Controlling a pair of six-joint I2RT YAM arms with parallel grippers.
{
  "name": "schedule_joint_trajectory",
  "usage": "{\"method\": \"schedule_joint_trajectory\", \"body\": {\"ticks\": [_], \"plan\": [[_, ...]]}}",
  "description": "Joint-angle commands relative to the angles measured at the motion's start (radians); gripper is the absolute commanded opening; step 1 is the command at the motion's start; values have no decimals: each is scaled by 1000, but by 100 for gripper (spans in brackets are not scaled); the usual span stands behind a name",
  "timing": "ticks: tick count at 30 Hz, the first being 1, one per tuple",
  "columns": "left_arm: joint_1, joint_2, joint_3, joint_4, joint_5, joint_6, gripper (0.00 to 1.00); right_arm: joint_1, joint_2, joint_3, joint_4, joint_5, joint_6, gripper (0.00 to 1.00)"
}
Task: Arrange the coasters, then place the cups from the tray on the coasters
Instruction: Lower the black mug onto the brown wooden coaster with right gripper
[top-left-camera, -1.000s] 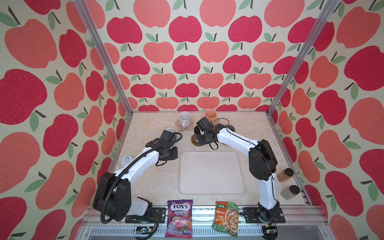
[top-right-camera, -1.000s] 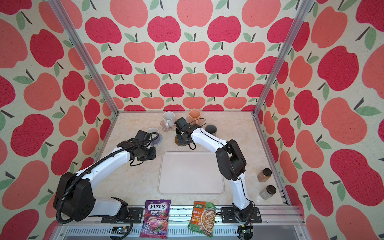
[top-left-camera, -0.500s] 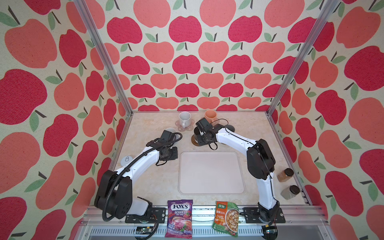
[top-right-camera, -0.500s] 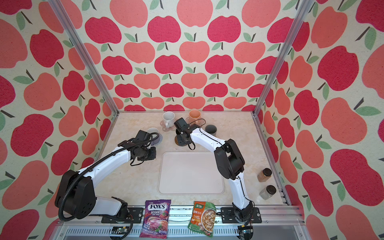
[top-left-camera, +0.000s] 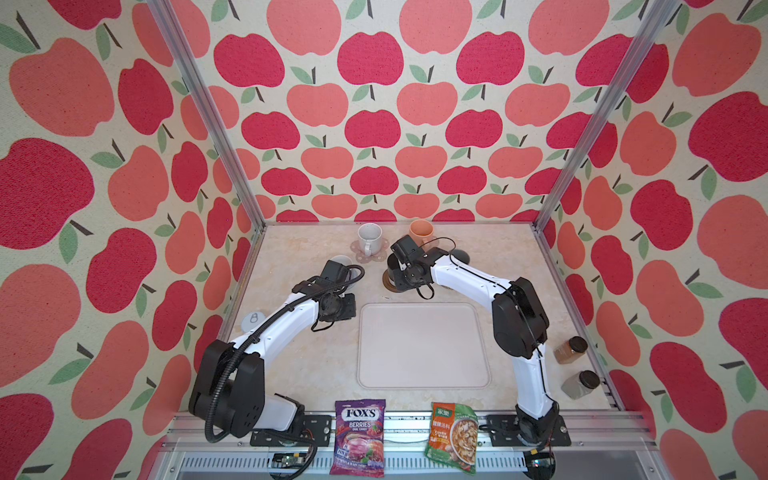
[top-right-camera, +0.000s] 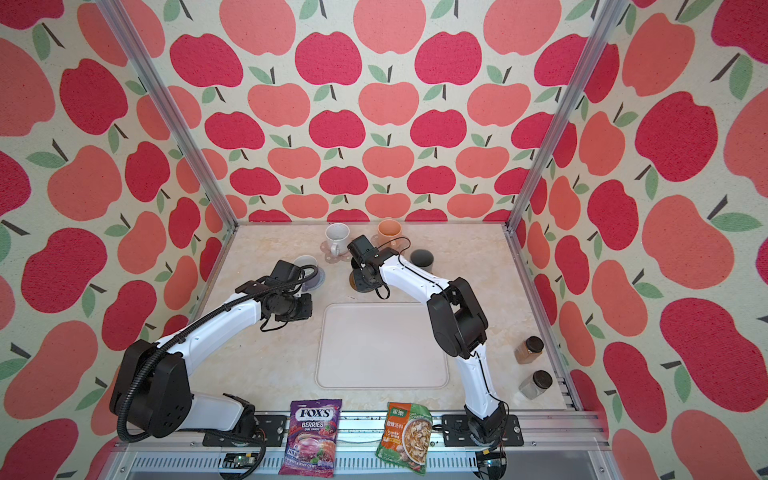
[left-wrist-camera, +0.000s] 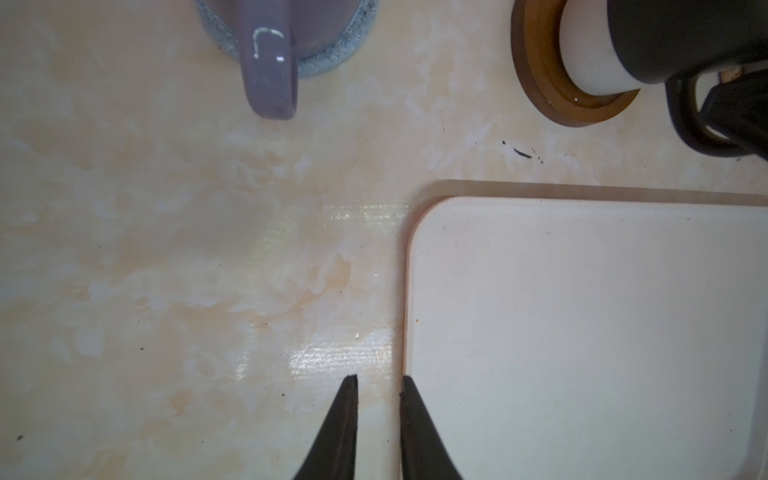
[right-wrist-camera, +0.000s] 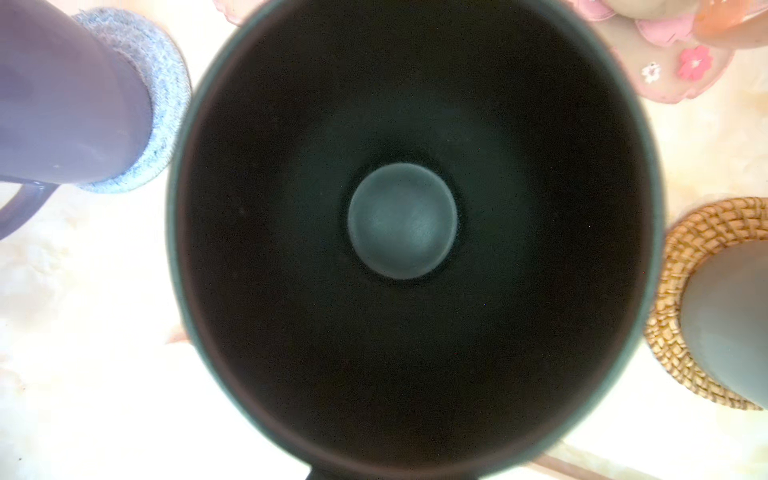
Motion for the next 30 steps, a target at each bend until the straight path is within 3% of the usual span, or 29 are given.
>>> {"method": "schedule_joint_trajectory", "body": {"ticks": [1,24,30], "plan": [[7,11,-2,5,11,15,21,-8,8,58,28,12,8,0],[10,24,4,8,21,18,21,-8,41,97,-18,3,15,0],[11,26,3,2,21,17,22,-9,54,108,-43,-2,30,7]]}}
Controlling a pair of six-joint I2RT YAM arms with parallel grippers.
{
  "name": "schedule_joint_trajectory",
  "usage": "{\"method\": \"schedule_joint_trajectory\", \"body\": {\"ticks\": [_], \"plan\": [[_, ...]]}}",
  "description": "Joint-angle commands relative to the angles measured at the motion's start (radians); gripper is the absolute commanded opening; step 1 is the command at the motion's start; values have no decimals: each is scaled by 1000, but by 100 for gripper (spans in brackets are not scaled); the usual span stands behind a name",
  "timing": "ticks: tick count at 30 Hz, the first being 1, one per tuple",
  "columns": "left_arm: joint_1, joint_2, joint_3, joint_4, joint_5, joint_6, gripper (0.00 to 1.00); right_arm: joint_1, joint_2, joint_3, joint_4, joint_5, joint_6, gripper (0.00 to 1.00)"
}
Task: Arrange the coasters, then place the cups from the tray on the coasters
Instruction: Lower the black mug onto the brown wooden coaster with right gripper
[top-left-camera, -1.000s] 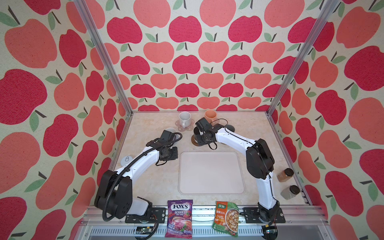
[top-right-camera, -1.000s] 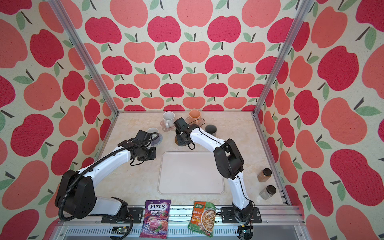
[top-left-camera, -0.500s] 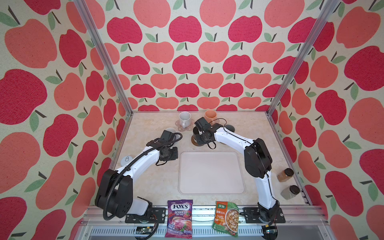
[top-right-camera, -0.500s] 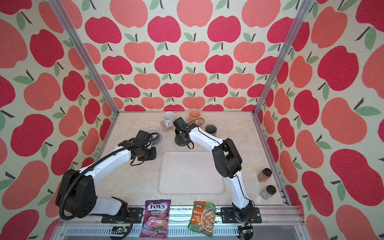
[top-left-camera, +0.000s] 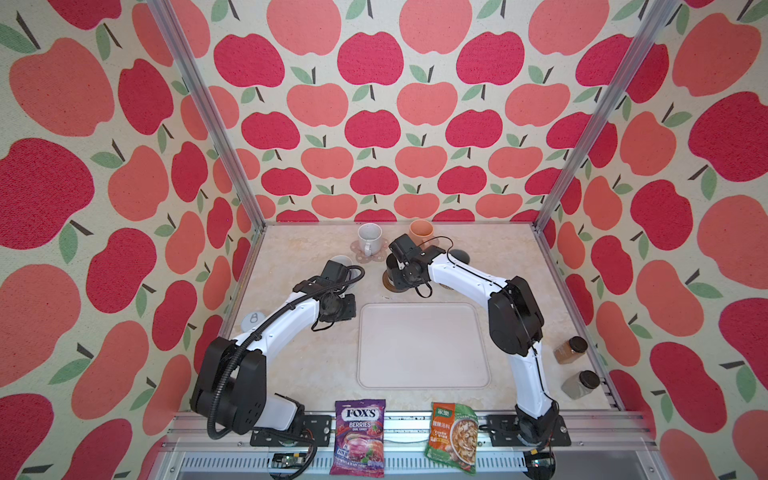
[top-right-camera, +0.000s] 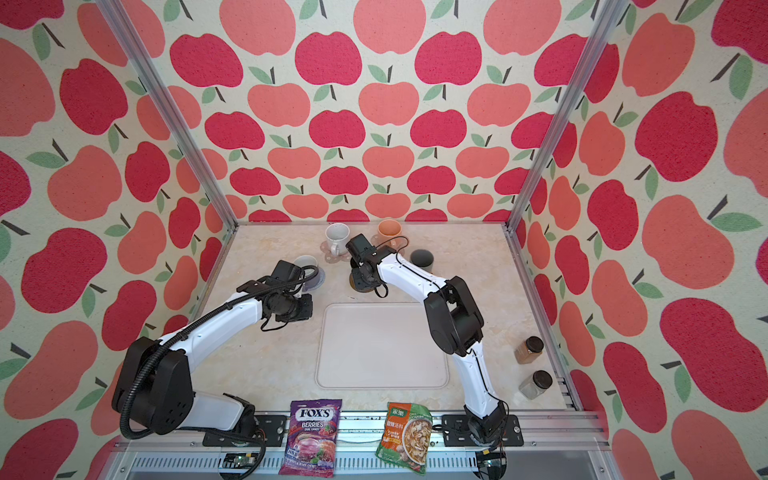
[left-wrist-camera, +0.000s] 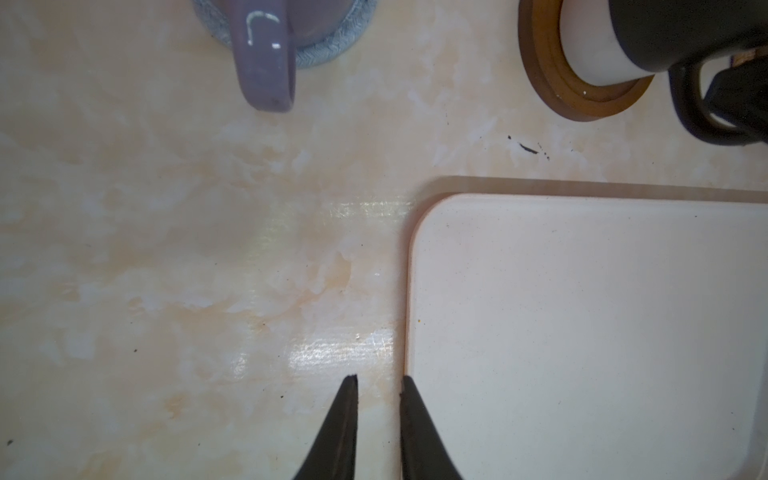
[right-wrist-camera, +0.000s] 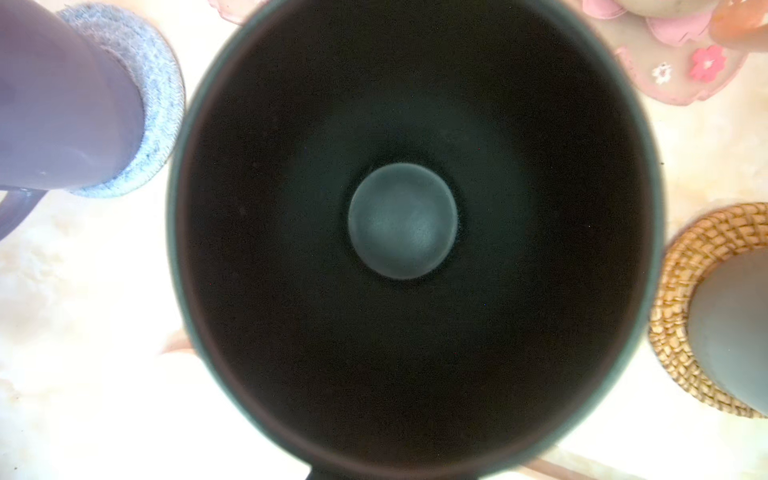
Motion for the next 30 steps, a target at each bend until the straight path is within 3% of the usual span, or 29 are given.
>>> {"method": "schedule_joint_trajectory", "body": {"ticks": [1,8,15,30], "plan": [[5,11,3,2,11,14,21,-9,13,47,-5,-1,29,9],[7,12,3,4,14,11,21,-9,1,31,-11,-10,48,18],[6,9,3,1,20,6,21,-9,-13,22,-16,-18,55,35],[7,-30,15,-37,-9,7,22,-7,-142,-82,9,12,65,39]]}}
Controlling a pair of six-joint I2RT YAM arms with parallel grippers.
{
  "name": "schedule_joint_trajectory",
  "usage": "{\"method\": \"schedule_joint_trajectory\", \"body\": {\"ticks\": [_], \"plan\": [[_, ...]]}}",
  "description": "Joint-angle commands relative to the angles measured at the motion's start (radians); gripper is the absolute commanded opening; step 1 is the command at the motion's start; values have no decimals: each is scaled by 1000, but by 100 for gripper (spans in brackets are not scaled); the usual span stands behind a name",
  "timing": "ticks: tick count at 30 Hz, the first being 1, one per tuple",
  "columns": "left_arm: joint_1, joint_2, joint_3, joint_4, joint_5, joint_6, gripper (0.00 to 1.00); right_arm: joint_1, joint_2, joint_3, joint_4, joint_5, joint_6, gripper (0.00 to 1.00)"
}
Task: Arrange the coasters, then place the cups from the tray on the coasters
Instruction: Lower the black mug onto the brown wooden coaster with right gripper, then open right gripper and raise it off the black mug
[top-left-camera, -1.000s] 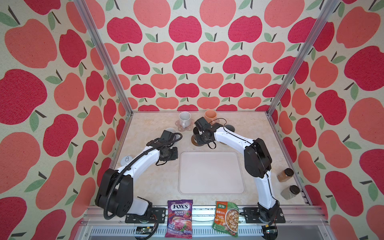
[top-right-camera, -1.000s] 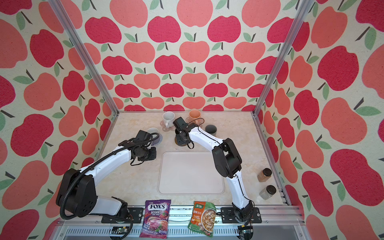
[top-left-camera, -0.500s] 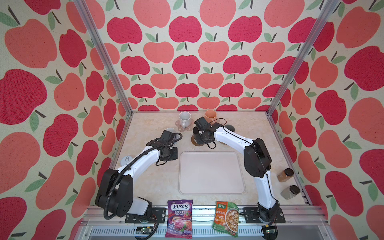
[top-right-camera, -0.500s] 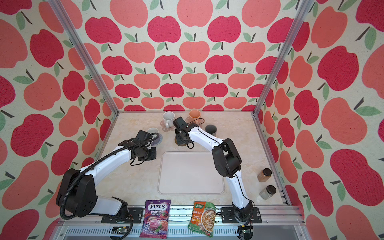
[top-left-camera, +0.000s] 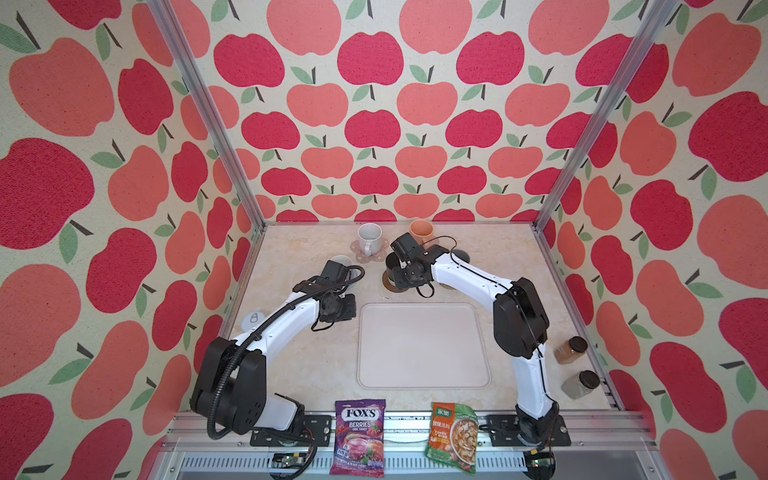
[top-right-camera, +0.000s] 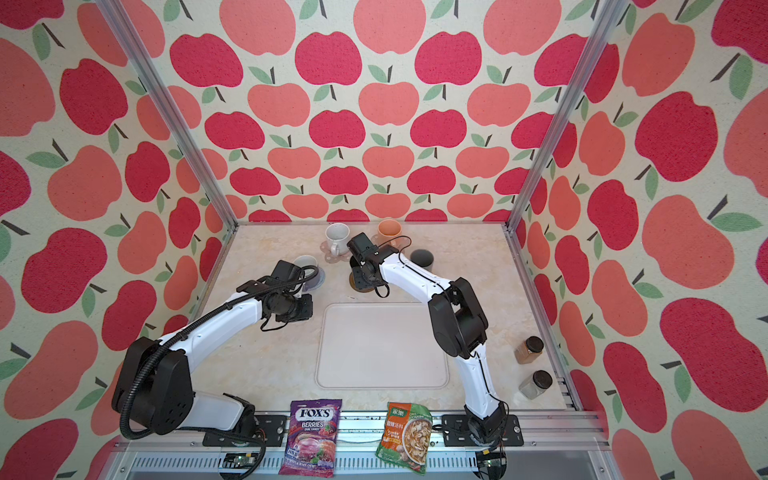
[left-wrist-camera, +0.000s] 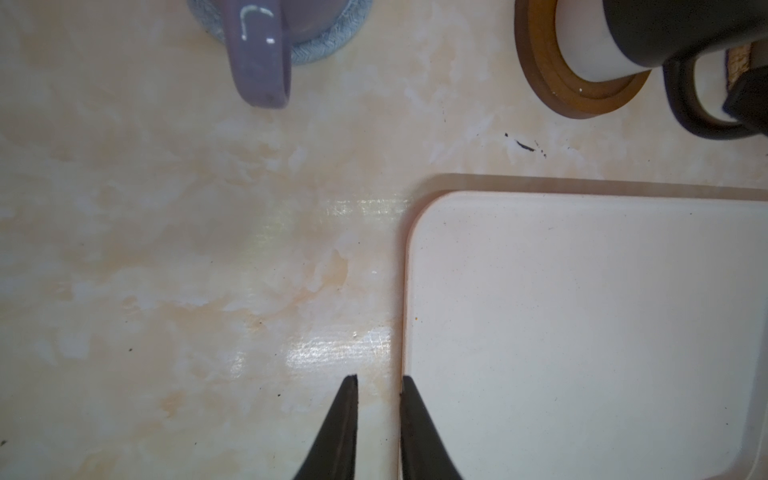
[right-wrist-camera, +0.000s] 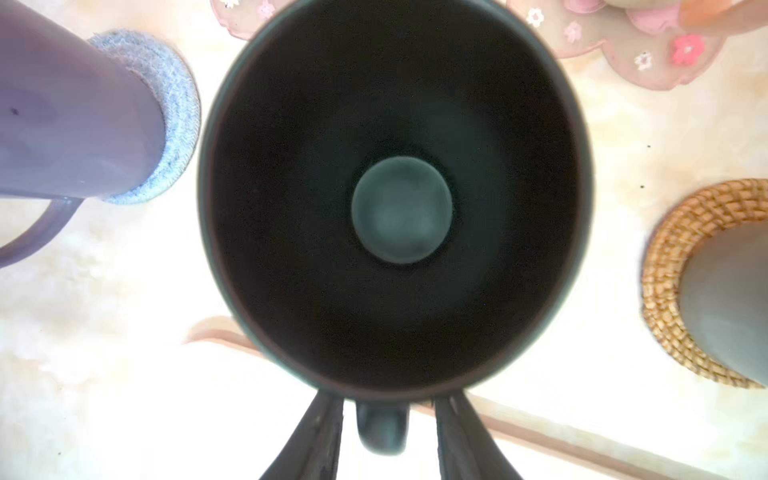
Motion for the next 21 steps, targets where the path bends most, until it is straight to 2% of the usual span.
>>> {"method": "schedule_joint_trajectory", "body": {"ticks": [1,12,21], "plan": [[6,-31,18,-39,-25,7,22,-8,-95,-53,17,23,21,39],[6,-102,40,-117,-111,28,23,-13,-311,-251,11,163,-5,41],[12,-176,75,-197,-240,87,25,-99,-548,-481,29,257,-39,43]]}}
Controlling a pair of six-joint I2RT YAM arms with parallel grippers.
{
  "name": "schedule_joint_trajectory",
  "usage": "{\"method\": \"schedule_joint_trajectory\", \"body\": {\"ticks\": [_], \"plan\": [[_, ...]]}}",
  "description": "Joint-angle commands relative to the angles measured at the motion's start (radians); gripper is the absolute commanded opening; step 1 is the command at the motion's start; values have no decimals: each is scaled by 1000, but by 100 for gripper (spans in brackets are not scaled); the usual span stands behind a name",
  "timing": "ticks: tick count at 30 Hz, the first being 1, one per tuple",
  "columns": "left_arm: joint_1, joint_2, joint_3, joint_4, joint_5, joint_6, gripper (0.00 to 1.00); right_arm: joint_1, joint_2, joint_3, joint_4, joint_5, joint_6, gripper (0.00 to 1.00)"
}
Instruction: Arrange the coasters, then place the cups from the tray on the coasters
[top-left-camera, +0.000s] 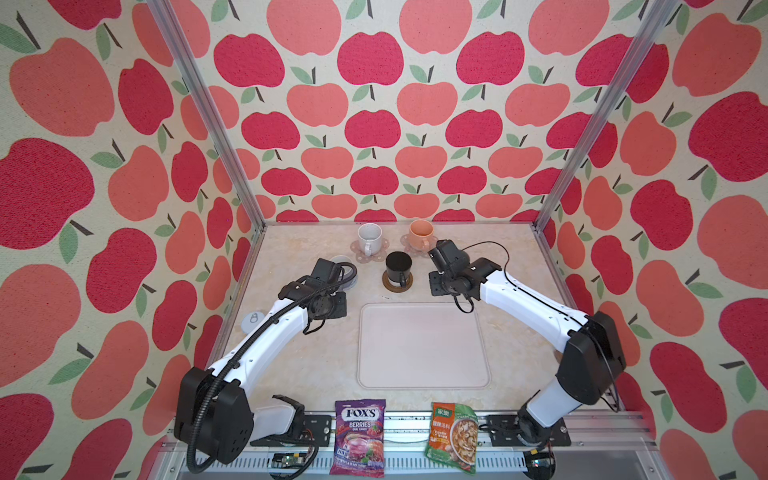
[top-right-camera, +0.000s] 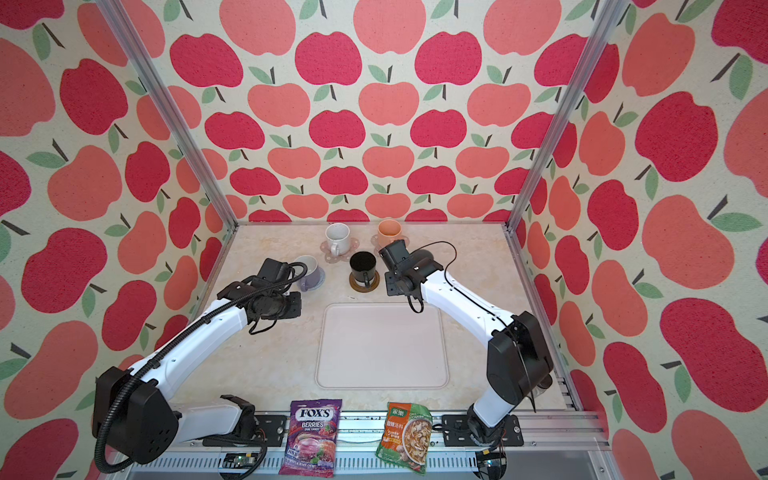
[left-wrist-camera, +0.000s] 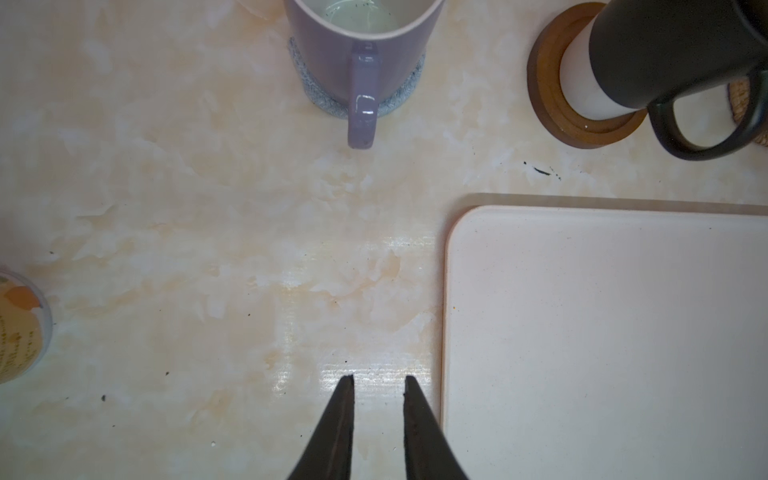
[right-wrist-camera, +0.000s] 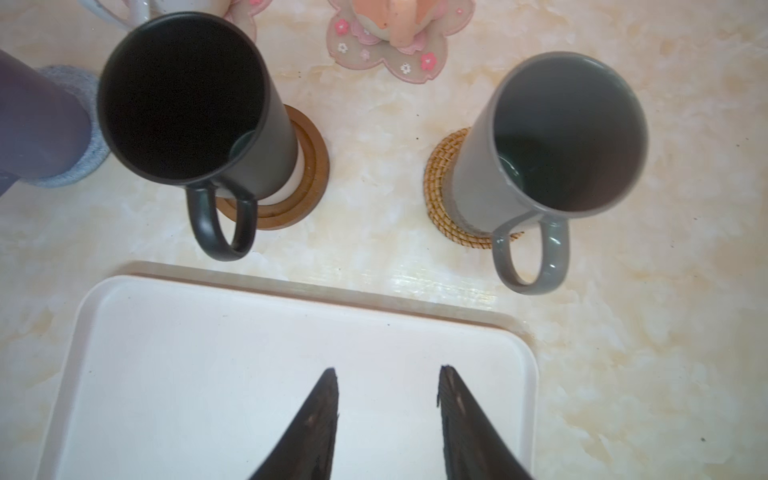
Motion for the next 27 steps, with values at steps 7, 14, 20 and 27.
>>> {"method": "schedule_joint_trajectory", "body": {"ticks": [7,14,20,27], "plan": [[16,-39,46,-86,-182,90,26,-136,-245,-197,23,109,-94,45],[38,-46,5,-48,-297,90,26,-283,-410,-343,91,96,-135,49],[46,-95,-42,-4,-362,75,27,-382,-503,-430,130,55,-138,51],[98,-177,-146,93,-433,61,29,-463,-524,-490,187,34,-172,54]]}}
